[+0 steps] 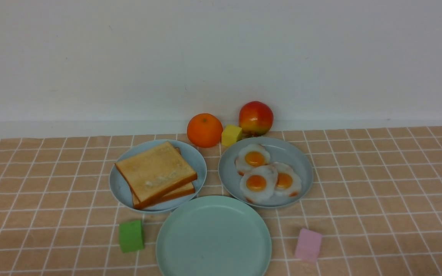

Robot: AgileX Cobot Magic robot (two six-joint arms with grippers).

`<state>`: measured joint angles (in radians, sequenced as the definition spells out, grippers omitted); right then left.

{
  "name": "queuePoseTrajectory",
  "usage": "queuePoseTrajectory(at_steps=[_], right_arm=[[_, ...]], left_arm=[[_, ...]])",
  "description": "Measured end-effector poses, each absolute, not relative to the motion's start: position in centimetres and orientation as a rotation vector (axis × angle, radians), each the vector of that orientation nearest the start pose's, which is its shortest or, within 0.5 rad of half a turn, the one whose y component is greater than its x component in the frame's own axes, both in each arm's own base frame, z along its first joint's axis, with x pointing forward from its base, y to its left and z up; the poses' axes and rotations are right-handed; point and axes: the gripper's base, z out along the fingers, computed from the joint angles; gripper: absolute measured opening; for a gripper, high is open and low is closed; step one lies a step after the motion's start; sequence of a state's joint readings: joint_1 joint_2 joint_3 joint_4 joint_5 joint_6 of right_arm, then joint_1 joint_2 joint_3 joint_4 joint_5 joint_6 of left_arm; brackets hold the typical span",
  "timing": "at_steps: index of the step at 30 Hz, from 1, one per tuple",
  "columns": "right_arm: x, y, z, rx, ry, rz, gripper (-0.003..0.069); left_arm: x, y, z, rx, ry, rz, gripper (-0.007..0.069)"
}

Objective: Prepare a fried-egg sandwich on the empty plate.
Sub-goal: Use the left arm to grab a slice of bread

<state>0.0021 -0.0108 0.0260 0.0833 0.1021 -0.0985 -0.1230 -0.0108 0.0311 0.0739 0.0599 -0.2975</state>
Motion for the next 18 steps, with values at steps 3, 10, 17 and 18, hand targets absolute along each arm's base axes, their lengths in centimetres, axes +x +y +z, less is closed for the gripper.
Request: queuePoseTrajectory(at_steps=[3, 10, 17, 18], right_arm=[[5.6, 0.0, 20.6, -0.012, 1.489, -0.011, 0.0239], [5.5, -0.1, 21.5, -0.005, 1.388, -0.018, 0.0239], [5.2, -0.2, 22.9, 0.080, 1.231, 0.066, 0.0239], [5.2, -0.2, 22.9, 0.080, 1.231, 0.066, 0.0239]], left_arm=[[5.6, -0.7, 20.4, -0.075, 1.499, -0.280, 0.0239], [5.6, -0.7, 20.6, -0.073, 1.481, -0.282, 0.0239], [5.1, -0.6, 22.8, -0.190, 1.223, -0.482, 0.0239], [5.1, -0.6, 22.9, -0.193, 1.209, -0.492, 0.0239]])
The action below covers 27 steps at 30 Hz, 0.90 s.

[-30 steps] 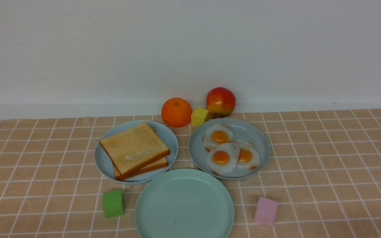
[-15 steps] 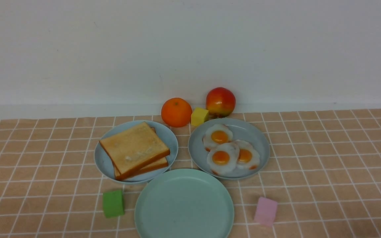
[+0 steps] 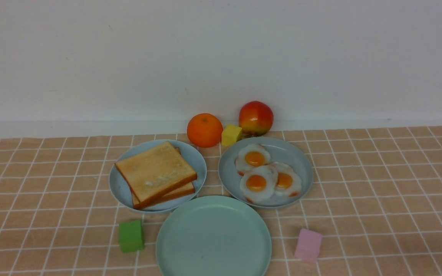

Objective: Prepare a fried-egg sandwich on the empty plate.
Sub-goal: Use the left arm to grab a slice of bread

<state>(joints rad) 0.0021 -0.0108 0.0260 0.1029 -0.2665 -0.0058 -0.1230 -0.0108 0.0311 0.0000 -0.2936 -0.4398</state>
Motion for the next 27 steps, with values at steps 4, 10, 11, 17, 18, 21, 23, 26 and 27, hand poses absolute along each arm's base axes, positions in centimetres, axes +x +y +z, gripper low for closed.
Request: queuePoseTrajectory(at_steps=[4, 10, 11, 17, 18, 21, 23, 26, 27], right_arm=[[4.4, -0.5, 24.8, 0.190, 1.048, 0.222, 0.0239], [2.4, -0.3, 33.4, 0.236, 0.962, 0.377, 0.0239], [2.3, -0.2, 35.6, 0.237, 0.982, 0.387, 0.0239], [4.8, 0.3, 44.2, 0.252, 1.245, 0.398, 0.0239], [5.4, 0.3, 44.5, 0.256, 1.304, 0.392, 0.0239], [8.6, 0.4, 44.9, 0.255, 1.541, 0.336, 0.0239], [10.6, 0.4, 44.0, 0.239, 1.688, 0.283, 0.0239], [12.6, 0.6, 42.0, 0.231, 1.859, 0.256, 0.0239], [12.9, 0.7, 41.4, 0.229, 1.890, 0.266, 0.0239]], left_arm=[[4.1, -0.2, 25.0, -0.277, 0.943, -0.678, 0.0239], [2.0, 0.0, 32.0, -0.275, 0.852, -0.745, 0.0239], [1.8, 0.0, 34.1, -0.277, 0.875, -0.749, 0.0239], [4.5, -0.7, 41.8, -0.357, 1.258, -0.707, 0.0239], [5.0, -0.8, 42.4, -0.367, 1.305, -0.699, 0.0239], [8.6, -1.2, 42.1, -0.416, 1.585, -0.616, 0.0239], [11.0, -1.4, 41.1, -0.422, 1.740, -0.529, 0.0239], [14.1, -1.6, 38.9, -0.433, 1.936, -0.420, 0.0239], [14.7, -1.6, 38.4, -0.437, 1.974, -0.402, 0.0239]])
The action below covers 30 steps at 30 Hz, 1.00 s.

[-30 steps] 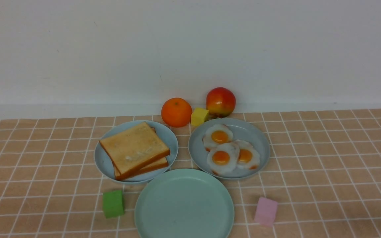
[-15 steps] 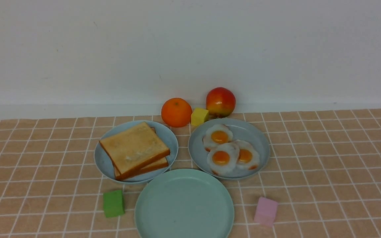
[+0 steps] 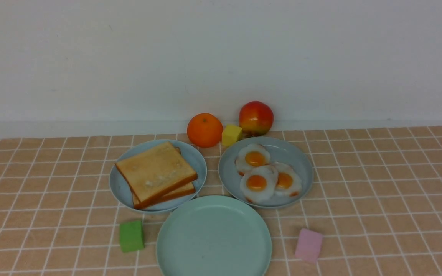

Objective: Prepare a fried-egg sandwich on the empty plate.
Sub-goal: Use the left arm to grab a slice of bread

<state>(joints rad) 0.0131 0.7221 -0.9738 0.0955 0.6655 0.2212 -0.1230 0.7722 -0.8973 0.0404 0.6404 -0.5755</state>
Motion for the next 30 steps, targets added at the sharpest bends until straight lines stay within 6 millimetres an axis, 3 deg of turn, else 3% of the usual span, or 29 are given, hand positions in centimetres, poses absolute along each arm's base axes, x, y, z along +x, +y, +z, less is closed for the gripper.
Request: queuePoseTrajectory(at_steps=[8, 10, 13, 19, 26, 30], right_arm=[[13.5, 3.5, 35.3, 0.168, 2.115, 0.505, 0.0239], [13.1, 4.4, 33.4, 0.088, 2.203, 0.555, 0.0239], [12.4, 5.4, 32.1, -0.033, 2.279, 0.600, 0.0239], [11.6, 6.7, 31.9, -0.294, 2.302, 0.688, 0.0239], [10.2, 8.0, 32.0, -0.671, 2.233, 0.785, 0.0239], [9.9, 8.3, 32.2, -0.781, 2.174, 0.821, 0.0239]], left_arm=[[21.6, -2.6, 32.1, -0.530, 2.344, -0.315, 0.0239], [23.4, -3.2, 29.9, -0.597, 2.431, -0.353, 0.0239], [25.2, -4.0, 27.8, -0.702, 2.482, -0.447, 0.0239], [28.6, -5.3, 25.0, -0.833, 2.467, -0.618, 0.0239], [32.5, -6.1, 23.4, -0.745, 2.503, -0.639, 0.0239], [34.6, -6.4, 22.5, -0.735, 2.510, -0.628, 0.0239]])
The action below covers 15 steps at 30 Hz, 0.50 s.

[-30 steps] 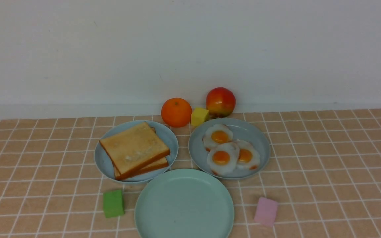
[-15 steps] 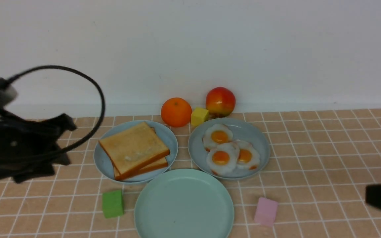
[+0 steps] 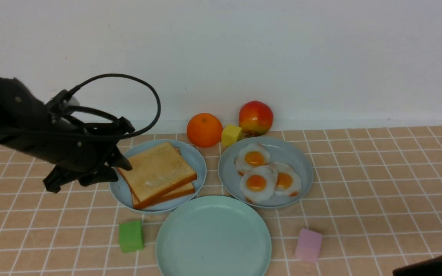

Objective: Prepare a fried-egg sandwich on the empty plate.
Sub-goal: Use the left arm to grab a slice of bread

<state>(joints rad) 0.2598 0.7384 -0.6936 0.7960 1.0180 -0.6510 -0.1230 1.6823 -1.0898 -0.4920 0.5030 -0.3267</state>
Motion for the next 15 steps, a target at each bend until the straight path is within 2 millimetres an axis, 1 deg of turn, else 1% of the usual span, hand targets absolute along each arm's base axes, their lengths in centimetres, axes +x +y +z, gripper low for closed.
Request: queuePoseTrajectory(at_steps=[2, 3, 5, 6, 8, 9, 10, 11, 12, 15], right_arm=[[9.8, 8.4, 32.3, -0.787, 2.163, 0.830, 0.0239], [9.8, 8.5, 32.3, -0.790, 2.157, 0.835, 0.0239], [9.8, 8.5, 32.3, -0.791, 2.154, 0.839, 0.0239], [9.8, 8.5, 32.3, -0.791, 2.154, 0.839, 0.0239], [9.8, 8.5, 32.3, -0.791, 2.154, 0.839, 0.0239], [9.8, 8.5, 32.3, -0.791, 2.154, 0.839, 0.0239], [9.8, 8.5, 32.4, -0.790, 2.153, 0.840, 0.0239], [9.8, 8.5, 32.4, -0.790, 2.153, 0.840, 0.0239], [9.8, 8.5, 32.4, -0.790, 2.153, 0.840, 0.0239], [9.8, 8.5, 32.4, -0.790, 2.153, 0.840, 0.0239]], left_arm=[[35.2, -6.4, 21.9, -0.740, 2.516, -0.622, 0.0239], [35.6, -6.4, 20.9, -0.752, 2.534, -0.611, 0.0239], [36.1, -6.5, 19.6, -0.775, 2.553, -0.598, 0.0239], [36.2, -6.5, 19.5, -0.776, 2.554, -0.597, 0.0239], [36.7, -6.5, 17.8, -0.825, 2.563, -0.588, 0.0239], [36.8, -6.5, 17.5, -0.836, 2.563, -0.588, 0.0239], [37.1, -6.5, 16.7, -0.865, 2.561, -0.590, 0.0239], [37.1, -6.5, 16.6, -0.866, 2.562, -0.588, 0.0239], [37.3, -6.5, 16.0, -0.892, 2.562, -0.593, 0.0239], [37.7, -6.6, 15.4, -0.918, 2.556, -0.599, 0.0239]])
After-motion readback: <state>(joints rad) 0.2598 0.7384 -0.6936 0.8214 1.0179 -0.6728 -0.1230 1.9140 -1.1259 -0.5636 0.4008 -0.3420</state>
